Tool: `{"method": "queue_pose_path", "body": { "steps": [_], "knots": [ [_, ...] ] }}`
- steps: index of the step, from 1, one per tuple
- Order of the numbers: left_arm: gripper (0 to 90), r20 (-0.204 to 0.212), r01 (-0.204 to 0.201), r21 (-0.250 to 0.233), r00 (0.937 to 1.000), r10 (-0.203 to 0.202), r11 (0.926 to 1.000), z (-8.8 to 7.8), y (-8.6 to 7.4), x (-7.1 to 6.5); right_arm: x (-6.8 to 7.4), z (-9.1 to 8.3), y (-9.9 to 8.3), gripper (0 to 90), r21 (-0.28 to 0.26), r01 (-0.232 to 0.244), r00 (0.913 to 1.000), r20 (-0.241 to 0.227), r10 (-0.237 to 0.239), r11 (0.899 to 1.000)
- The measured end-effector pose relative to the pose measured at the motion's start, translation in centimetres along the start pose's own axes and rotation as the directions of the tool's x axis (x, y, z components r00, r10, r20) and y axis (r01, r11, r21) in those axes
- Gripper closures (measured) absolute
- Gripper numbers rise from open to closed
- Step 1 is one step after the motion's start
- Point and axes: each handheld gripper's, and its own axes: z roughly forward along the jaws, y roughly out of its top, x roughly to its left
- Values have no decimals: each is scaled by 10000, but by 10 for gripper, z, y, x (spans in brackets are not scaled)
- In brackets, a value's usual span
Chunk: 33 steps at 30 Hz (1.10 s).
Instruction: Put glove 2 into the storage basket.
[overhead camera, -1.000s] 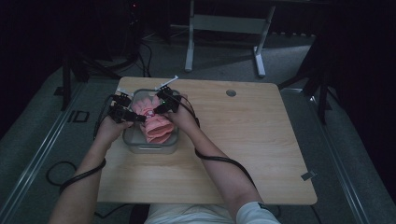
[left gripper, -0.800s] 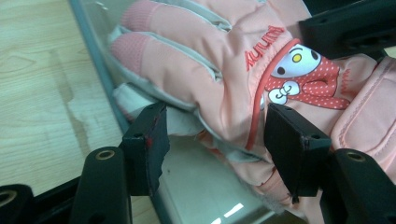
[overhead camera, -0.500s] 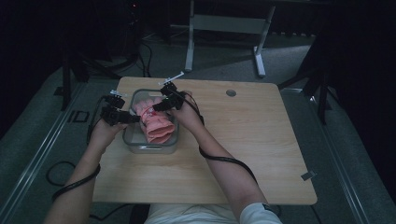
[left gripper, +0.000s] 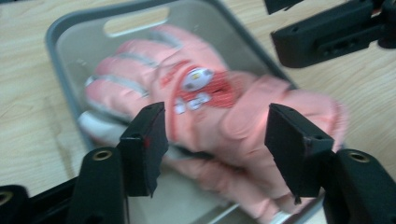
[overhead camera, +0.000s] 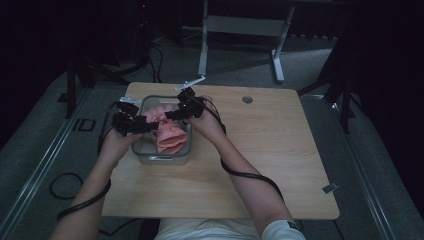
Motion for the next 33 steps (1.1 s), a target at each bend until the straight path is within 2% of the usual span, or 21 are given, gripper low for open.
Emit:
{"method": "queue_pose_path", "body": {
  "steps": [1, 3, 5, 6, 7, 12, 13, 15, 17, 19, 20, 22, 26, 28, 30, 33],
  "knots": [
    [371, 257, 45, -169, 9997, -41, 9998, 0, 1, -5, 0, -2, -1, 268, -26, 87, 10000, -44, -87, 10000],
    [297, 455, 48, -300, 9990, -34, 9995, 0, 2, -11, -2, -7, -4, 226, -98, 197, 9998, 10, -197, 9998],
    [230, 675, -104, -435, 9976, 133, 9990, 0, 3, -18, -4, -11, -8, 186, -182, 175, 9997, -181, -178, 9997],
    [185, 934, -151, -568, 9954, 204, 9983, -1, 3, -21, -5, -12, -9, 184, -195, 162, 9996, -218, -166, 9997],
    [153, 985, -164, -700, 9949, 232, 9974, -1, 3, -24, -6, -15, -12, 183, -205, 120, 9998, -175, -123, 9997],
    [139, 1074, -320, -1130, 9932, 442, 9931, -2, 5, -37, -12, -24, -21, 181, -330, -51, 9999, -159, 45, 9994],
    [139, 1113, -475, -1315, 9918, 624, 9902, -2, 6, -44, -13, -27, -23, 181, -357, -58, 9999, -132, 54, 9993],
    [69, 1038, -800, -1341, 9901, 943, 9877, -1, 6, -52, -16, -34, -29, 177, -402, -1, 10000, -15, 0, 9992],
    [12, 1237, -902, -1398, 9865, 1078, 9861, 2, 6, -58, -18, -38, -33, 177, -437, 3, 10000, 56, -1, 9990],
    [11, 1554, -1005, -1431, 9802, 1227, 9846, 6, 6, -62, -20, -43, -37, 175, -424, 63, 9999, 144, -57, 9991],
    [11, 1506, -1065, -1486, 9802, 1289, 9831, 8, 6, -65, -22, -45, -39, 174, -442, 71, 9998, 165, -64, 9990],
    [11, 1665, -1225, -1631, 9746, 1497, 9790, 9, 6, -71, -23, -49, -43, 174, -423, 65, 9998, 213, -56, 9991],
    [11, 1629, -1635, -1842, 9674, 1942, 9692, 10, 8, -83, -27, -58, -51, 160, -348, 196, 9988, 460, -180, 9992],
    [11, 1708, -1826, -1805, 9619, 2136, 9665, 10, 8, -89, -31, -62, -55, 162, -375, 185, 9985, 525, -165, 9991],
    [12, 1686, -2038, -1881, 9570, 2360, 9608, 10, 8, -96, -34, -66, -60, 163, -418, 300, 9985, 472, -280, 9987],
    [12, 1778, -2264, -1888, 9491, 2600, 9556, 11, 7, -105, -37, -71, -67, 162, -177, 506, 9970, 601, -495, 9986]
  ]
}}
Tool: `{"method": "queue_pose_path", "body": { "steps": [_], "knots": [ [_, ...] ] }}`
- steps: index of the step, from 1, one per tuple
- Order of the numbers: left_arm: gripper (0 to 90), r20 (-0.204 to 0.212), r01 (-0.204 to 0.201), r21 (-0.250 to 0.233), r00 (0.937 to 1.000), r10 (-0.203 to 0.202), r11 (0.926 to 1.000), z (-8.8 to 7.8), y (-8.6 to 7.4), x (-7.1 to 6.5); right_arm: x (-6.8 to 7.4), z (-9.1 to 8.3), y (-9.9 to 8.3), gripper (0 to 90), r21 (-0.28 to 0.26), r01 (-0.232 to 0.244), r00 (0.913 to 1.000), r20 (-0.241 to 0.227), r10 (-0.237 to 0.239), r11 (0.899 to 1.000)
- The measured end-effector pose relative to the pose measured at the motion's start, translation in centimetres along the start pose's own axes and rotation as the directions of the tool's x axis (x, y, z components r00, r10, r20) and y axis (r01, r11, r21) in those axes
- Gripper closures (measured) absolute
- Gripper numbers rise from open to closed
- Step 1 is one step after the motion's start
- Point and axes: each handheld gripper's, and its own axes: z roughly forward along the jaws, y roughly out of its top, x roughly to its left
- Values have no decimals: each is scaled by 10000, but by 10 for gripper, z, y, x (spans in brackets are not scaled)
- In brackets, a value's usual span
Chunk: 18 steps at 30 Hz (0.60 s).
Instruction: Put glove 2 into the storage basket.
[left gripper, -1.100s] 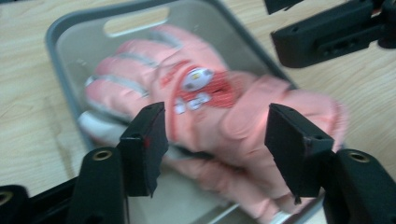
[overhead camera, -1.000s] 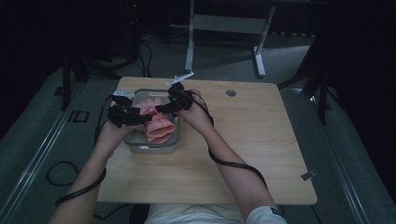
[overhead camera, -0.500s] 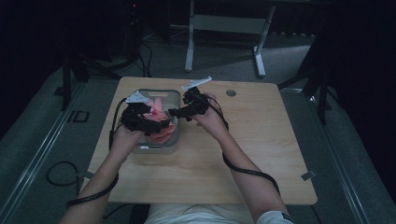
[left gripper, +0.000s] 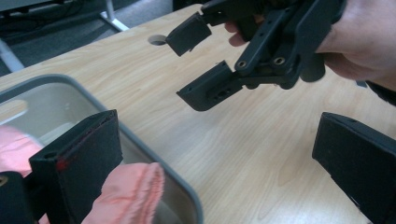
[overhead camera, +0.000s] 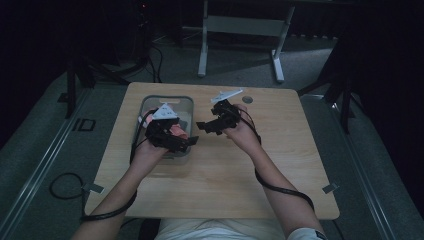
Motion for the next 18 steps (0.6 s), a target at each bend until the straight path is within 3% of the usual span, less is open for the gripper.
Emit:
{"method": "queue_pose_path", "body": {
  "steps": [5, 7, 12, 16, 18],
  "knots": [
    [11, 92, -348, -83, 9993, 349, 9994, 5, 0, -12, -3, -10, -8, 161, -258, -75, 10000, -12, 74, 9996],
    [12, 124, -674, -85, 9976, 675, 9977, 10, -1, -22, -2, -10, -12, 162, -296, -59, 10000, -31, 58, 9995],
    [12, 342, -1065, -52, 9937, 1066, 9943, 18, -4, -36, 1, -12, -26, 158, -379, 177, 9997, -131, -182, 9991],
    [11, 573, -1487, -86, 9872, 1489, 9889, 24, -7, -46, 0, -13, -34, 157, -406, 107, 9998, -145, -113, 9991],
    [11, 920, -1821, -262, 9787, 1837, 9829, 26, -11, -50, -1, -13, -37, 156, -425, 75, 9998, -155, -82, 9991]
  ]
}}
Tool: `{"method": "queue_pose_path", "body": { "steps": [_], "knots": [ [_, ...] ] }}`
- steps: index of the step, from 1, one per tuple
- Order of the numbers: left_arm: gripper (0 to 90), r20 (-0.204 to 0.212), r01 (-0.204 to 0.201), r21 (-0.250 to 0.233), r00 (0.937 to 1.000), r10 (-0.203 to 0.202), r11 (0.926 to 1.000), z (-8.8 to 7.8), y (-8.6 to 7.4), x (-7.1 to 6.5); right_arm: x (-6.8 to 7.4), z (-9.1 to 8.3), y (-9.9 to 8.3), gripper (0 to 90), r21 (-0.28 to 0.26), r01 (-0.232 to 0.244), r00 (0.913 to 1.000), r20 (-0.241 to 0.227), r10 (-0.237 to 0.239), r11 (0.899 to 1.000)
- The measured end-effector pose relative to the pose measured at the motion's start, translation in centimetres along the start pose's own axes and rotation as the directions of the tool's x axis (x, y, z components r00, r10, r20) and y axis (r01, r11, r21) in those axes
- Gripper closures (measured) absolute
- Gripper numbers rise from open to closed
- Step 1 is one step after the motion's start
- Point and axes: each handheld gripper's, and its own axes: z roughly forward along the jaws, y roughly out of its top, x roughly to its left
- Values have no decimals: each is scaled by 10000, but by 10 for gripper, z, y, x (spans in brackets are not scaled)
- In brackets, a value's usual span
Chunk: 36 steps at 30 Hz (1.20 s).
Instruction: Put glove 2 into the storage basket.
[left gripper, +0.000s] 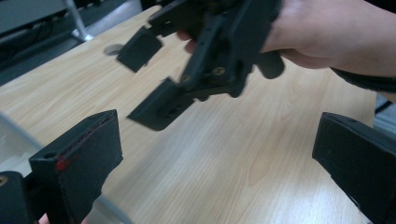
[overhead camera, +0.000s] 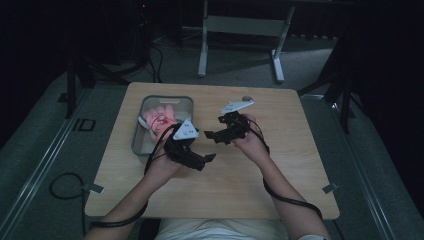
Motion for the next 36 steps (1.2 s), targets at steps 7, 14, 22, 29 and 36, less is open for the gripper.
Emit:
{"method": "queue_pose_path", "body": {
  "steps": [7, 14, 22, 29, 36],
  "knots": [
    [11, 344, -571, 292, 9978, 561, 9979, 12, -10, -12, 2, 2, -19, 154, 108, 4, 10000, -28, -4, 9999],
    [12, 626, -446, 328, 9971, 425, 9985, 21, -19, -17, -1, 5, -33, 152, 290, -142, 9999, 2, 142, 9995],
    [12, 986, -338, 400, 9947, 297, 9986, 35, -33, -21, -7, 4, -49, 152, 406, -299, 9995, 139, 294, 9987],
    [12, 1080, -505, 649, 9932, 433, 9966, 44, -42, -23, -13, 4, -63, 153, 521, -483, 9985, 285, 469, 9975],
    [11, 1219, -428, 640, 9919, 348, 9970, 52, -54, -23, -18, 5, -78, 152, 642, -709, 9967, 448, 681, 9954]
  ]
}}
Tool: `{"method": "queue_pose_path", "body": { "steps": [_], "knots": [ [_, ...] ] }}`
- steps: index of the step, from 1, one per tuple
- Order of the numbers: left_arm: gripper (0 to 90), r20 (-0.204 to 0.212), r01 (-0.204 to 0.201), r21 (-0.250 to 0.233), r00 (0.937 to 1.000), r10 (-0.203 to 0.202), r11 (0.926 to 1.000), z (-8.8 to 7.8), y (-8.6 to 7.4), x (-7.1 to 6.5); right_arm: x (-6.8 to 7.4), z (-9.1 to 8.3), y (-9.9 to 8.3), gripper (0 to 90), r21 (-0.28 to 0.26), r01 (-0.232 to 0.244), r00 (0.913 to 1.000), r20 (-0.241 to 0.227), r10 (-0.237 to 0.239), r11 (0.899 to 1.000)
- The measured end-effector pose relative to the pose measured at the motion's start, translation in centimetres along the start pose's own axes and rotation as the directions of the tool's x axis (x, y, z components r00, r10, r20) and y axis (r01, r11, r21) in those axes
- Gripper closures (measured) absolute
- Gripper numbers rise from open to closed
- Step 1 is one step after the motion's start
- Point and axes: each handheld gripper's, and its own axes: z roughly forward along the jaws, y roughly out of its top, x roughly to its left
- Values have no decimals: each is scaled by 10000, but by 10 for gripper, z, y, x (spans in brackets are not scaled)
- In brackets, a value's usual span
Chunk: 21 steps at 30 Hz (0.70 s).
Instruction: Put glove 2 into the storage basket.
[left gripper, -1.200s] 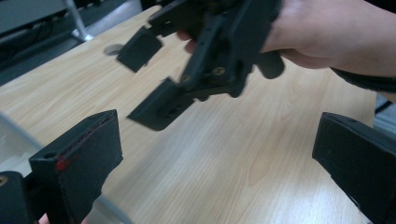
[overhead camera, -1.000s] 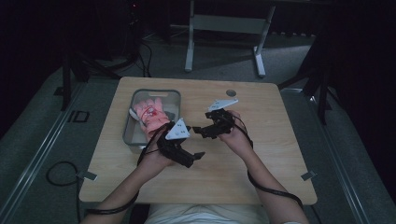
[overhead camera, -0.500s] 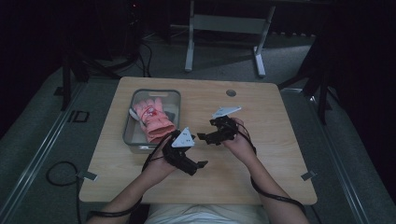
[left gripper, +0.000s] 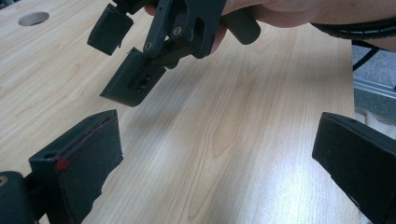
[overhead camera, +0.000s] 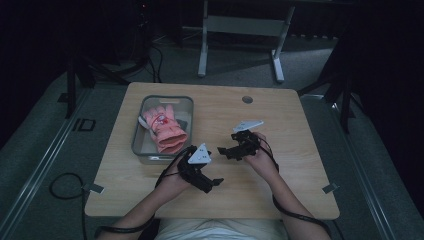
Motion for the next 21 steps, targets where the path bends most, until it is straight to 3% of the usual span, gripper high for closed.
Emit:
{"method": "queue_pose_path", "body": {
  "steps": [10, 21],
  "knots": [
    [11, 87, -97, 268, 9999, 95, 9996, 10, -15, -2, -7, 4, -19, 148, 172, -180, 9998, 90, 178, 9997],
    [12, 272, 91, 320, 9996, -99, 9994, 15, -27, -3, -15, 4, -35, 145, 98, -166, 9990, 416, 161, 9998]
  ]
}}
